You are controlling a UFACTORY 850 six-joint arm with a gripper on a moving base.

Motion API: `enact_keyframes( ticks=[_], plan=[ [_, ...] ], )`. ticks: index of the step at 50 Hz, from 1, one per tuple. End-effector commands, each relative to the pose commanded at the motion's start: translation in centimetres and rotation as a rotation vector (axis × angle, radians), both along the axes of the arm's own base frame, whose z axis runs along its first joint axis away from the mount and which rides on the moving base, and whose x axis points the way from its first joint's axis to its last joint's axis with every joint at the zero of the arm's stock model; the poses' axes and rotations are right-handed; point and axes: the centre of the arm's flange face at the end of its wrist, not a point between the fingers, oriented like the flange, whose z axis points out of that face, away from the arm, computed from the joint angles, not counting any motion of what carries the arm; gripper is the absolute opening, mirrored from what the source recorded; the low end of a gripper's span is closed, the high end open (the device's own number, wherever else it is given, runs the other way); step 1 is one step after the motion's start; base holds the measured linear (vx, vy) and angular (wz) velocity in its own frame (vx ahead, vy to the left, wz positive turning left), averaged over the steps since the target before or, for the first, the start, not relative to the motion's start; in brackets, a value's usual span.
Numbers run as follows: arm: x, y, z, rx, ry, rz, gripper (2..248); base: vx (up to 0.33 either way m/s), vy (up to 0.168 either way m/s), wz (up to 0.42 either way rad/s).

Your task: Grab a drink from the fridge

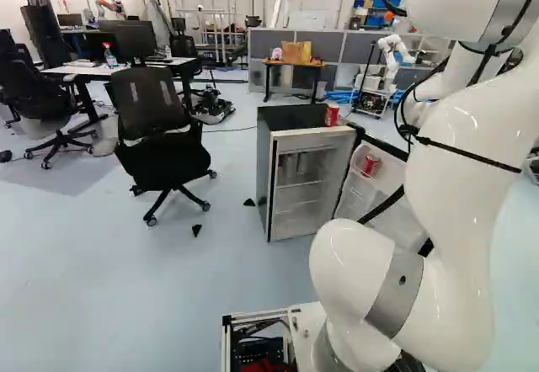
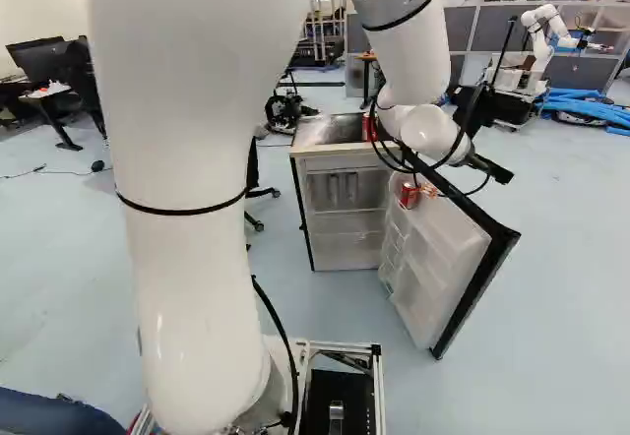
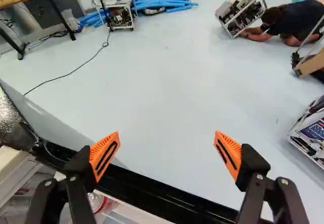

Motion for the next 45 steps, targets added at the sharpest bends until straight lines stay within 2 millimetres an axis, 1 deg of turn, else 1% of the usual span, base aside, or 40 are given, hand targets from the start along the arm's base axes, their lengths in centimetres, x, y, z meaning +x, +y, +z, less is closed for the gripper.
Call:
enact_keyframes(
  ticks=[21, 45],
  plan=[
    [0.8, -3.1, -1.5, 0.129, 0.07, -0.042, 247, 0.0, 0.0, 0.0],
    [3.1, -5.9, -3.1, 0.274, 0.145, -0.055, 247, 0.0, 0.0, 0.0]
  ],
)
